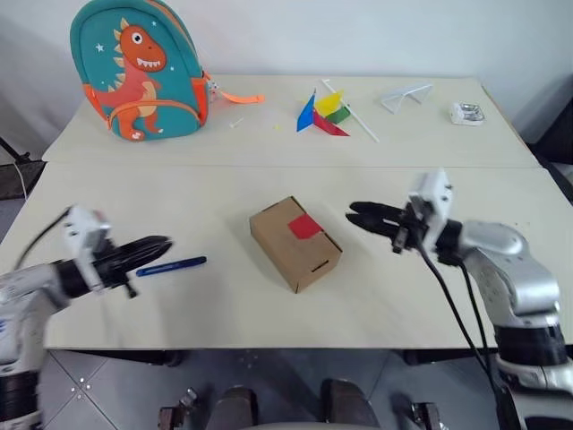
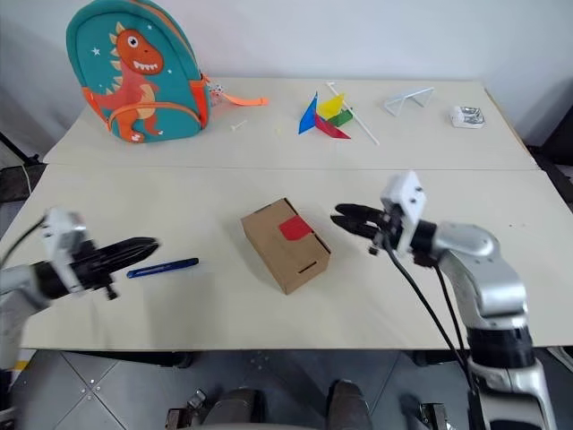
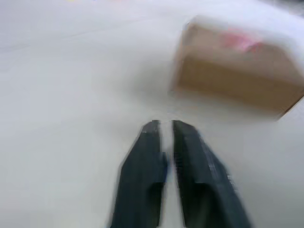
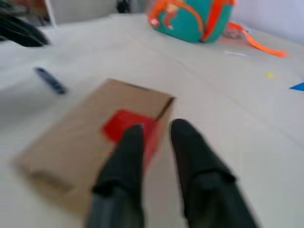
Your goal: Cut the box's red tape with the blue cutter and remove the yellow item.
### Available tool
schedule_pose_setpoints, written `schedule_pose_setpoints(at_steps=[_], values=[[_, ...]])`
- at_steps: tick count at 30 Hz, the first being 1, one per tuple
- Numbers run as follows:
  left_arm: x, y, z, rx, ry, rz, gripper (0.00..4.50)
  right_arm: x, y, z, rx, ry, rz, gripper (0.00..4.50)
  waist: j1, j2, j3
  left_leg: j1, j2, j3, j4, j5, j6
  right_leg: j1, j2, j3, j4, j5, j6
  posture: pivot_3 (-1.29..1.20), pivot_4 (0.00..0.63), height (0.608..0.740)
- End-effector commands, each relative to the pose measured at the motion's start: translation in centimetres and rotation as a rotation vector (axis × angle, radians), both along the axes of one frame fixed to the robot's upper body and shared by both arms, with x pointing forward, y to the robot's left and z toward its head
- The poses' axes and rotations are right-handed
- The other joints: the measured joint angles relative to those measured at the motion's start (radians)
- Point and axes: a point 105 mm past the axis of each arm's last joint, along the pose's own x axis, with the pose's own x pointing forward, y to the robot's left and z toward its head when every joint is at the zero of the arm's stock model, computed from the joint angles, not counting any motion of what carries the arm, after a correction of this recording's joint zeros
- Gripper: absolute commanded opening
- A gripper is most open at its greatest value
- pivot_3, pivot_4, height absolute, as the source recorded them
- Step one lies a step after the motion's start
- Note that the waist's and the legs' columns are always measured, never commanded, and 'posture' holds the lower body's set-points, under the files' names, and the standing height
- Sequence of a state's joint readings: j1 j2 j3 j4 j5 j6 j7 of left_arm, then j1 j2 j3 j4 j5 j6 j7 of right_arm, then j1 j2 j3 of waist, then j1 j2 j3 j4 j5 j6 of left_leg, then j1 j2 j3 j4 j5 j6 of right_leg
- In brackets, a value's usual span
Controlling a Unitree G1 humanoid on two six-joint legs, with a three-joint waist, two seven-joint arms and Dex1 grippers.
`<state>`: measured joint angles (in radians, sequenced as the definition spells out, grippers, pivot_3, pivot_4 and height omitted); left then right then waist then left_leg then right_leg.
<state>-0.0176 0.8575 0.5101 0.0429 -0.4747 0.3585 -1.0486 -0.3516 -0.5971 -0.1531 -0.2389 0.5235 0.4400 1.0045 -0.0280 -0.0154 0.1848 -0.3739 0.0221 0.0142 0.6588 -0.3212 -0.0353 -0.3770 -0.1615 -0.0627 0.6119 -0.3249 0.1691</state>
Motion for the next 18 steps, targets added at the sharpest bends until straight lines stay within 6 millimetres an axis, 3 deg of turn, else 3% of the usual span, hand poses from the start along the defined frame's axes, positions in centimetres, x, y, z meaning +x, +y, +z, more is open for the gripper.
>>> schedule_pose_setpoints(at_steps=[1,4,7,9,13,15,18], values=[[-2.0,3.1,-0.1,0.108,-0.015,0.000,1.90,-3.3,0.9,1.3,0.010,-0.129,0.123,2.36,0.003,0.000,0.000,0.000,0.000,0.001,0.000,0.000,0.001,0.000,0.000,0.000,0.000,0.000,0.000,0.00,0.150,0.740],[-2.9,6.4,0.1,0.106,0.014,0.088,2.88,-6.4,1.5,0.0,0.049,-0.107,0.264,3.44,0.011,0.000,0.000,0.000,0.000,0.001,0.000,-0.001,0.001,0.000,0.000,0.000,-0.001,0.000,0.000,0.00,0.150,0.740],[-2.9,7.6,0.8,0.118,-0.006,0.100,3.83,-7.9,2.0,0.5,0.123,-0.072,0.329,4.49,0.020,-0.001,0.001,0.000,0.001,0.001,0.001,-0.001,0.002,0.000,0.000,-0.001,0.000,0.000,-0.001,0.00,0.150,0.740],[-3.0,8.3,0.6,0.141,0.010,0.096,4.46,-8.7,2.5,0.9,0.143,-0.085,0.353,4.50,0.025,-0.001,0.001,0.001,0.002,0.002,0.001,-0.001,0.002,0.000,0.000,-0.001,0.000,0.001,-0.002,0.00,0.150,0.740],[-2.8,9.7,0.3,0.218,0.056,0.094,4.46,-10.7,4.6,2.7,0.127,-0.175,0.432,4.50,0.026,0.000,0.001,0.002,0.004,0.004,0.001,-0.001,0.001,0.000,0.001,-0.003,0.001,0.002,-0.003,0.00,0.150,0.740],[-2.3,8.8,0.6,0.214,0.069,0.024,4.46,-10.6,4.8,3.6,0.154,-0.206,0.411,4.50,0.026,-0.001,0.001,0.003,0.005,0.004,0.001,-0.002,0.001,0.000,0.001,-0.005,0.002,0.002,-0.003,0.00,0.150,0.740],[-1.7,6.8,0.3,0.256,0.083,-0.120,4.46,-10.3,4.6,3.5,0.139,-0.197,0.389,4.50,0.026,-0.003,0.001,0.003,0.005,0.006,0.001,-0.002,0.001,-0.001,0.001,-0.006,0.001,0.002,-0.004,0.00,0.150,0.740]])
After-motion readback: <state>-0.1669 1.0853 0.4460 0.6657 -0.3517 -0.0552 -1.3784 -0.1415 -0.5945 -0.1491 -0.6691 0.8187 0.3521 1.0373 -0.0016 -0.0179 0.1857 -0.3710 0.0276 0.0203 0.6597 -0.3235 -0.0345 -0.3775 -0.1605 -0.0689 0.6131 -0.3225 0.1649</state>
